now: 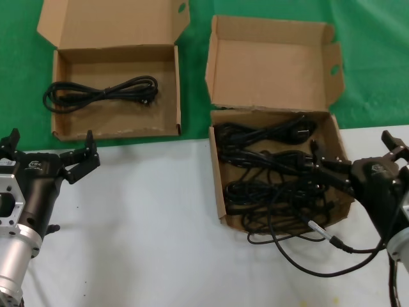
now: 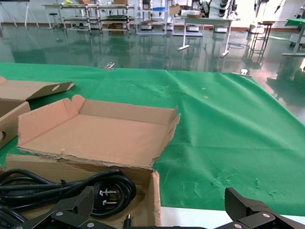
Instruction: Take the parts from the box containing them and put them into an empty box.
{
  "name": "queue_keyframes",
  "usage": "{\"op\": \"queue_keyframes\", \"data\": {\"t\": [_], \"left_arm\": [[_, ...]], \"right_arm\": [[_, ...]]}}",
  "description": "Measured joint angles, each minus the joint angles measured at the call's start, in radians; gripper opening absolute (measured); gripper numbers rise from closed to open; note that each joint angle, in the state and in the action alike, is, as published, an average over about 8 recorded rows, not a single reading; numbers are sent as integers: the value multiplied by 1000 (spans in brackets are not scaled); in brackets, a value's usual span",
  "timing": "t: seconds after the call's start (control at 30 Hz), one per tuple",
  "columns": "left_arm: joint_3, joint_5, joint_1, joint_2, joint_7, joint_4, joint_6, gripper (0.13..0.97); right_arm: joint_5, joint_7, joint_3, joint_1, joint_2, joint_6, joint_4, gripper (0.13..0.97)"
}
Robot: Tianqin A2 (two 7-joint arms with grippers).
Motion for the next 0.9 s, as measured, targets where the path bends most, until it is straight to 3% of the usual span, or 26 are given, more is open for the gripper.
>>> {"op": "queue_keyframes", "data": {"t": [0.9], "left_arm": [[0, 0, 0, 0, 0, 0, 0, 966]], "right_arm": [[0, 0, 0, 0, 0, 0, 0, 966]]}}
